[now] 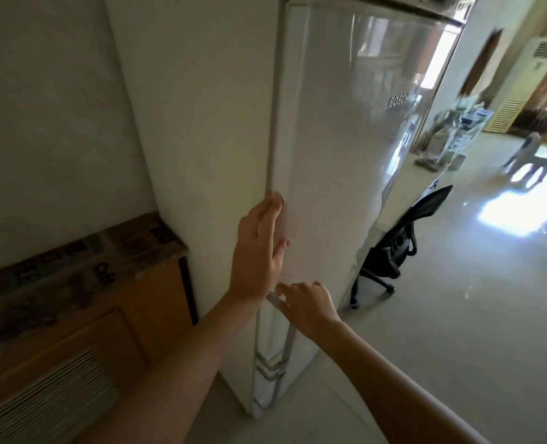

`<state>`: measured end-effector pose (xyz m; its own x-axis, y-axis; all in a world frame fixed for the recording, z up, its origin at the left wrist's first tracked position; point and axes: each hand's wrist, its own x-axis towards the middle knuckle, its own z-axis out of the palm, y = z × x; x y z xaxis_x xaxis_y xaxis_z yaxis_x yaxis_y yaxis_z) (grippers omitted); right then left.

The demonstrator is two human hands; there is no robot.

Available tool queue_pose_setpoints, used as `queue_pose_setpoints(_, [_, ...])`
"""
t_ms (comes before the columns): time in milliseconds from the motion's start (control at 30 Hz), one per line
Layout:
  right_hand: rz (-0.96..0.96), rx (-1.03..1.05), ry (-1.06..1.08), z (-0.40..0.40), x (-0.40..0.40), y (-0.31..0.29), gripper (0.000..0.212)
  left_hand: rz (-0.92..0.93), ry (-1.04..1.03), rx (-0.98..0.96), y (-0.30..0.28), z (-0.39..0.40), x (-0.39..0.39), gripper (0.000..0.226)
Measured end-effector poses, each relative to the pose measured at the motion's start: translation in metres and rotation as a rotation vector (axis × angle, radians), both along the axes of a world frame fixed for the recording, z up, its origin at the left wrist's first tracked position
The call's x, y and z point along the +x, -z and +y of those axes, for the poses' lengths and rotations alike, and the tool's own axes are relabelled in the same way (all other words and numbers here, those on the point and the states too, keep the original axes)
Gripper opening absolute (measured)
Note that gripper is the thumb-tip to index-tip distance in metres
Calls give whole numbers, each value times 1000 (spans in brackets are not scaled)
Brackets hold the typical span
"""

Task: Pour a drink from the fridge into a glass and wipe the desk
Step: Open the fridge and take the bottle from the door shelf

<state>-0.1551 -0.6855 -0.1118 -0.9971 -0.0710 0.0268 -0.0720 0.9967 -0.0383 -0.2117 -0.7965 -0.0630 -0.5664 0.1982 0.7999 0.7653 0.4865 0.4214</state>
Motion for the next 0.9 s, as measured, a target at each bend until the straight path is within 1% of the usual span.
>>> queue_pose_setpoints(300, [38,-32,44,3,-2,13,23,0,44,37,1,4,1,76])
queue_pose_setpoints(467, [52,10,41,6,-1,15,21,-14,74,33,2,1,2,74])
queue_pose_setpoints(667, [69,32,47,7,3,13,18,-23,118,5,1,-2,2,79])
queue_pose_setpoints(733, [56,56,42,15,15,11,18,15,151,-20,2,2,9,79])
queue_pose_setpoints(767, [45,56,38,21,23,10,20,38,182,-28,4,4,13,79])
queue_pose_setpoints(833, [44,19,41,34,42,3,30,39,263,-10,4,11,23,78])
queue_pose_setpoints(900, [123,-50,92,43,60,-5,39,19,343,-2,3,18,31,74])
